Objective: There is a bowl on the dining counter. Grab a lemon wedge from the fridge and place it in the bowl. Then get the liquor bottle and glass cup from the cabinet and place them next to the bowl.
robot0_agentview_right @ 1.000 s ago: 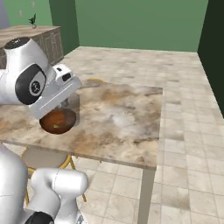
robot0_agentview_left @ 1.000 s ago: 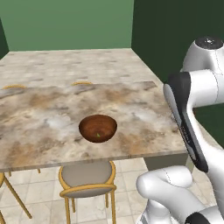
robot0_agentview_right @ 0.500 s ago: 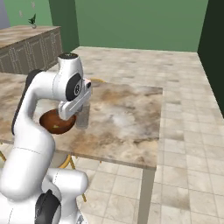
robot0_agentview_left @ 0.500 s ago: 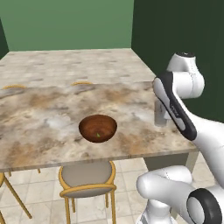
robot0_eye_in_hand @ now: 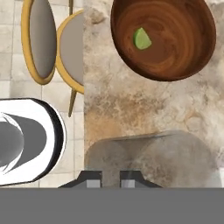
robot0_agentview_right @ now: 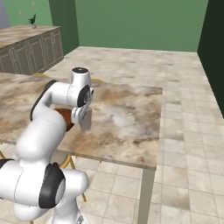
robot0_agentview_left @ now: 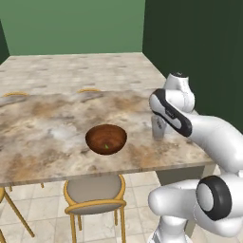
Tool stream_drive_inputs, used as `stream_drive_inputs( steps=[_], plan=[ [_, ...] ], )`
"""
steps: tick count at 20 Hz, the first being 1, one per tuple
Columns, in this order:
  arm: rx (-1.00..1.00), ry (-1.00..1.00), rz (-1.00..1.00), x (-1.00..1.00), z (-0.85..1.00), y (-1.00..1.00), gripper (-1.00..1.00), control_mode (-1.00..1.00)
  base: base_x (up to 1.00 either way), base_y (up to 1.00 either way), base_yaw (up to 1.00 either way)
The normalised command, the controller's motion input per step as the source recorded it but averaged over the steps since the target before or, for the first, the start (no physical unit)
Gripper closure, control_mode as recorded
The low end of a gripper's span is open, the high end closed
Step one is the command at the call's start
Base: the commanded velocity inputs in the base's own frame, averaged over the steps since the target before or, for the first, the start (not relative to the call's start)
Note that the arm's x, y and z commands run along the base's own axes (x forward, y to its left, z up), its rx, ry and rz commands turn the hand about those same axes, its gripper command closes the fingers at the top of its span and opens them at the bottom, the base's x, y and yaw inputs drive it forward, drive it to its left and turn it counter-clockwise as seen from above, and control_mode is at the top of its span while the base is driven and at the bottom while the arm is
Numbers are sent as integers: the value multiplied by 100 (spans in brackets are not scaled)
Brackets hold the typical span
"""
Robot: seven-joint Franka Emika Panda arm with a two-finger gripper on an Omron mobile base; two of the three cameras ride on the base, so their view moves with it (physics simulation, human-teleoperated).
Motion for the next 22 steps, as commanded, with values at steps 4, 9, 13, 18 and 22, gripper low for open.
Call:
stream_drive_inputs(
  steps=[4,9,13,18,22],
  plan=[
    [0,0,7,62,-32,26,100,-100,0,0,0],
    [0,0,5,69,-36,22,100,-100,0,0,0],
    [0,-1,4,43,-36,28,100,-100,0,0,0],
    [0,0,2,50,-43,15,100,-100,0,0,0],
    [0,0,0,52,-43,0,100,-100,0,0,0]
  ],
)
